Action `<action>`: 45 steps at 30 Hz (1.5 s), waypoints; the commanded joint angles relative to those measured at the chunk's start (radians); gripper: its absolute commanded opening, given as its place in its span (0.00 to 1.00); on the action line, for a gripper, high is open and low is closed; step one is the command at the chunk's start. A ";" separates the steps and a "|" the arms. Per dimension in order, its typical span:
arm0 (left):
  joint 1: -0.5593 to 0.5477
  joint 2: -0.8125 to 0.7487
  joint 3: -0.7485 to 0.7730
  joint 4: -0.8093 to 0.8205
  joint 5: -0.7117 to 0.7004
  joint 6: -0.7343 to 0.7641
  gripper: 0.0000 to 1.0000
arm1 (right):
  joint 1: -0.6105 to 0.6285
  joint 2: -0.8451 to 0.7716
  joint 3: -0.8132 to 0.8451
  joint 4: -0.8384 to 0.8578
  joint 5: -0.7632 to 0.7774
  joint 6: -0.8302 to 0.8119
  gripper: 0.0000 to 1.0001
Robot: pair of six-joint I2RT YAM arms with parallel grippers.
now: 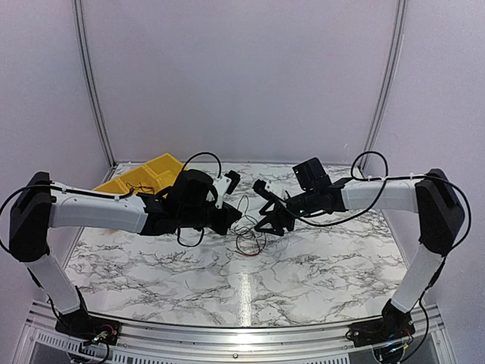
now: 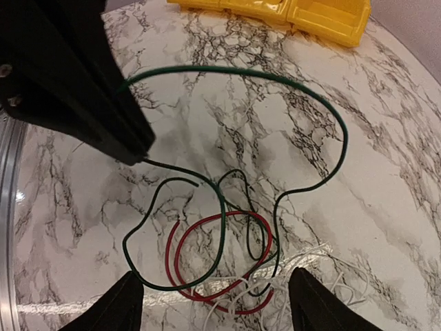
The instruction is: Untangle the cables
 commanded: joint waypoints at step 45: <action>-0.004 -0.549 0.323 -0.359 -0.423 0.230 0.00 | -0.151 0.284 0.192 -0.158 0.027 0.067 0.38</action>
